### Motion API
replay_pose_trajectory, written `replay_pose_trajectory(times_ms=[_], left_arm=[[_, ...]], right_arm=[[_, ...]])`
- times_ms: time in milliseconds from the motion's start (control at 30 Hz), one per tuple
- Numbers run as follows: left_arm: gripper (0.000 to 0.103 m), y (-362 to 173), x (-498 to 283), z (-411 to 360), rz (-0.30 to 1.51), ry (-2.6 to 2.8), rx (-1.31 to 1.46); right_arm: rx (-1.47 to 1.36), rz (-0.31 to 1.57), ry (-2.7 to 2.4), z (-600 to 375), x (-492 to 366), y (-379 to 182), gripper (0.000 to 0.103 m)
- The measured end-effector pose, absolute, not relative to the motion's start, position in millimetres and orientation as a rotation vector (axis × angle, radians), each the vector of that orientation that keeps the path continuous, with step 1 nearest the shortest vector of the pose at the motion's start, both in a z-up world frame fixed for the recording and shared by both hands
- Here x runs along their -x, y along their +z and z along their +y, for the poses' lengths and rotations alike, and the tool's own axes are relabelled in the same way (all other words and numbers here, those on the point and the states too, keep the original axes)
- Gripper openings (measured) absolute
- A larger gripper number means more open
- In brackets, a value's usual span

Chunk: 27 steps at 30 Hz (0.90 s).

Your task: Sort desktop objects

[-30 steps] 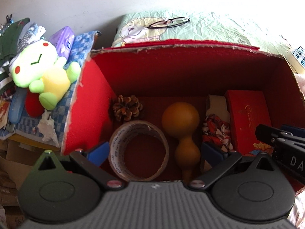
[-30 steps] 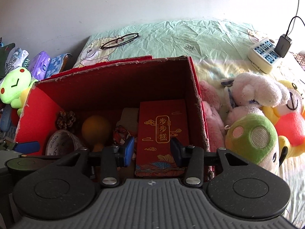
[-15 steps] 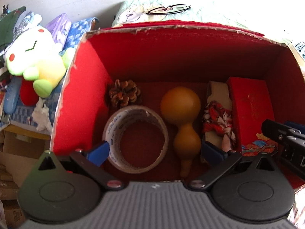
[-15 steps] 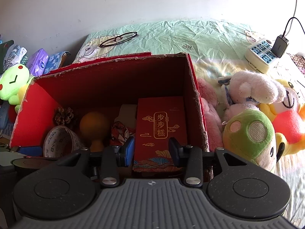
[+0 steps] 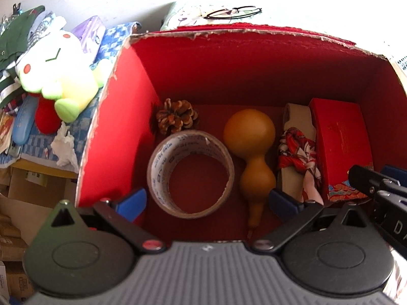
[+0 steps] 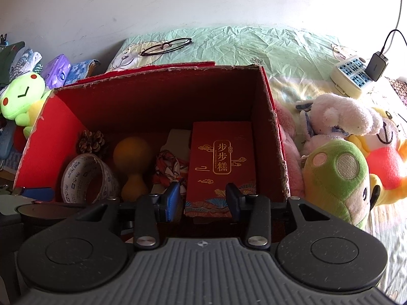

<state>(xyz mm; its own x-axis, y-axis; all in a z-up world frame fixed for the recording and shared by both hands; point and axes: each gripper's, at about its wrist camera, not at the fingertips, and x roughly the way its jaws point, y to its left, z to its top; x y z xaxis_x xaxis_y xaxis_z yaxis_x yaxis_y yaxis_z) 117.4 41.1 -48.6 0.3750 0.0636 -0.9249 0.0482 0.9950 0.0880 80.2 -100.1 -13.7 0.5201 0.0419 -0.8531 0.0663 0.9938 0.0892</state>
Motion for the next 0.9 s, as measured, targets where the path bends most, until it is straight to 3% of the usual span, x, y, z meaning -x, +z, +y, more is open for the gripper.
replay_pose_trajectory(times_ms=[900], left_arm=[[0.102,-44.2,-101.2,35.3,1.175,-0.017,-0.124]], right_arm=[[-0.138,1.005,-0.052,-107.0,-58.1,-13.5,0.042]])
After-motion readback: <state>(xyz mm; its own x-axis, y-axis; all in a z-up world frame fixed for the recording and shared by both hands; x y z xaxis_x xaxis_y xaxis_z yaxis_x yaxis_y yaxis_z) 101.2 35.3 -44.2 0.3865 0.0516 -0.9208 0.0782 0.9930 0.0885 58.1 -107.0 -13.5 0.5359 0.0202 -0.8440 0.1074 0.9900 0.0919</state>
